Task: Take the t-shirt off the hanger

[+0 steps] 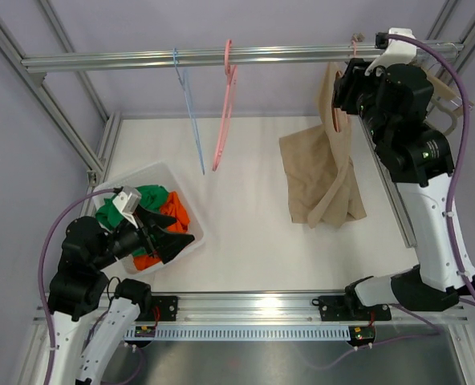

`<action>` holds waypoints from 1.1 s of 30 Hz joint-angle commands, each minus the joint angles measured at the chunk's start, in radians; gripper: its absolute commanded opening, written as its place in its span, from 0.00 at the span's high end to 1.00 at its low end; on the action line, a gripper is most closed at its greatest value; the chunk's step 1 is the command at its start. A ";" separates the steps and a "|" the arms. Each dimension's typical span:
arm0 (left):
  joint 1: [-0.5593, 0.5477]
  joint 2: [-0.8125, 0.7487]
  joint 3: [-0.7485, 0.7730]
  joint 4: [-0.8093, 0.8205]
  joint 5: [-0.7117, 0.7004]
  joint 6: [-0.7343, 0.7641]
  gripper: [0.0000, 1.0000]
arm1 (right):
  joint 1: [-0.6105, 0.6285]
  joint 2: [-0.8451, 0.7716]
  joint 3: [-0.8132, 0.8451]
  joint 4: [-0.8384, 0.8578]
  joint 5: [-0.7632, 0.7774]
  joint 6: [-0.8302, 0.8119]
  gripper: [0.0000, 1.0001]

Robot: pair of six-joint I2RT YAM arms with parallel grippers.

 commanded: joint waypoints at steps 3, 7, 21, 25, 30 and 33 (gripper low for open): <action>-0.044 -0.045 -0.078 0.026 0.111 0.052 0.01 | -0.147 0.093 0.001 -0.136 -0.049 -0.046 0.45; -0.075 -0.071 -0.127 0.026 0.090 0.071 0.01 | -0.195 0.137 -0.006 -0.090 -0.138 -0.087 0.46; -0.188 -0.098 -0.222 0.075 0.059 0.027 0.01 | -0.224 0.269 0.034 0.020 -0.026 -0.175 0.69; -0.201 -0.094 -0.223 0.073 0.056 0.027 0.01 | -0.224 0.271 0.046 0.055 -0.026 -0.176 0.90; -0.202 -0.093 -0.222 0.075 0.048 0.024 0.01 | -0.224 0.222 0.068 0.106 -0.083 -0.171 1.00; -0.202 -0.082 -0.220 0.075 0.051 0.025 0.01 | -0.224 0.188 0.053 0.143 -0.162 -0.161 1.00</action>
